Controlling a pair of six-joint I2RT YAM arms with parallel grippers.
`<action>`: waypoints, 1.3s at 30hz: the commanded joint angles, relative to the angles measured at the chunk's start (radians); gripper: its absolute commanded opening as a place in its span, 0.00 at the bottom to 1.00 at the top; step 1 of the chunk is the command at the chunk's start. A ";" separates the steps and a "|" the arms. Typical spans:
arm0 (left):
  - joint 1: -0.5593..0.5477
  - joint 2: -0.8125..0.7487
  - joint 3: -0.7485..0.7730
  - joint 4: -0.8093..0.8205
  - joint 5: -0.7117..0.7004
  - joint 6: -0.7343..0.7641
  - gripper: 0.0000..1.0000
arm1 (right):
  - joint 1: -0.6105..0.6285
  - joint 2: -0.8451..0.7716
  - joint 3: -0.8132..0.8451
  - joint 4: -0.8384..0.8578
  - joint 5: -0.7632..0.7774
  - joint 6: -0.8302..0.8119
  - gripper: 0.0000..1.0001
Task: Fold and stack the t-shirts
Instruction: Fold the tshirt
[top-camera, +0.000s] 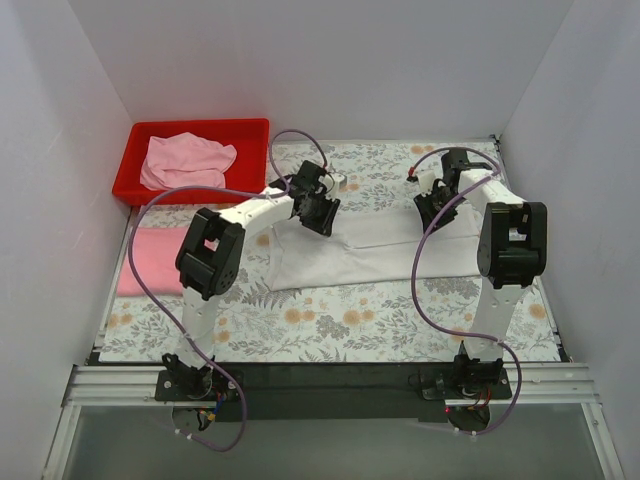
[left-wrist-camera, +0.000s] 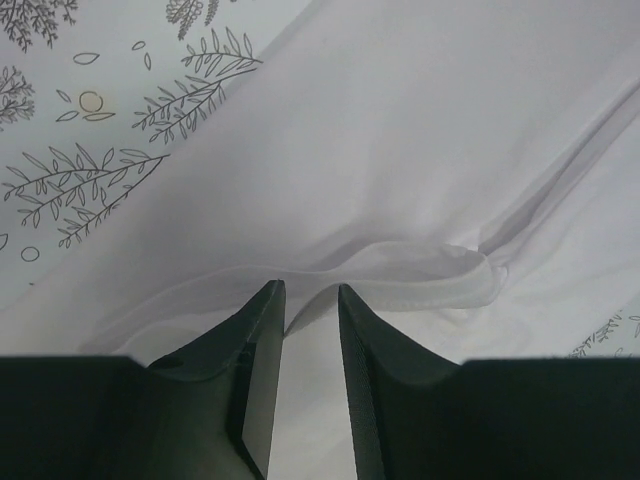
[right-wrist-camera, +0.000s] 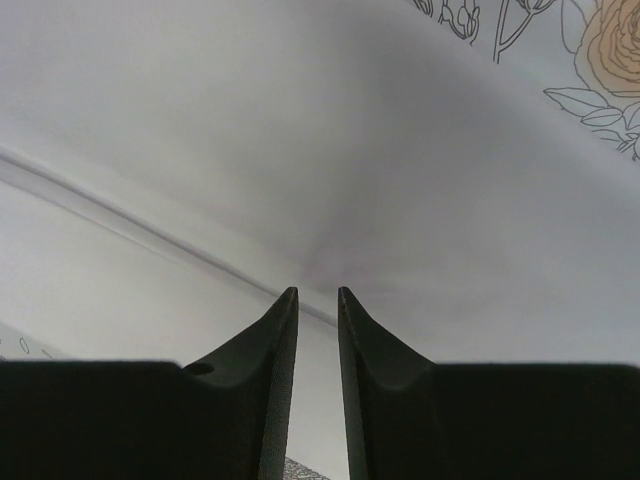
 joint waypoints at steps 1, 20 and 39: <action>-0.035 -0.025 0.028 0.012 -0.052 0.076 0.28 | -0.004 -0.037 -0.011 -0.007 -0.009 -0.016 0.29; -0.037 -0.419 -0.426 0.000 -0.121 0.018 0.29 | -0.004 0.140 0.140 -0.001 0.169 -0.133 0.24; 0.135 0.143 0.160 0.024 -0.210 0.237 0.29 | 0.025 -0.201 -0.333 -0.074 0.048 -0.265 0.26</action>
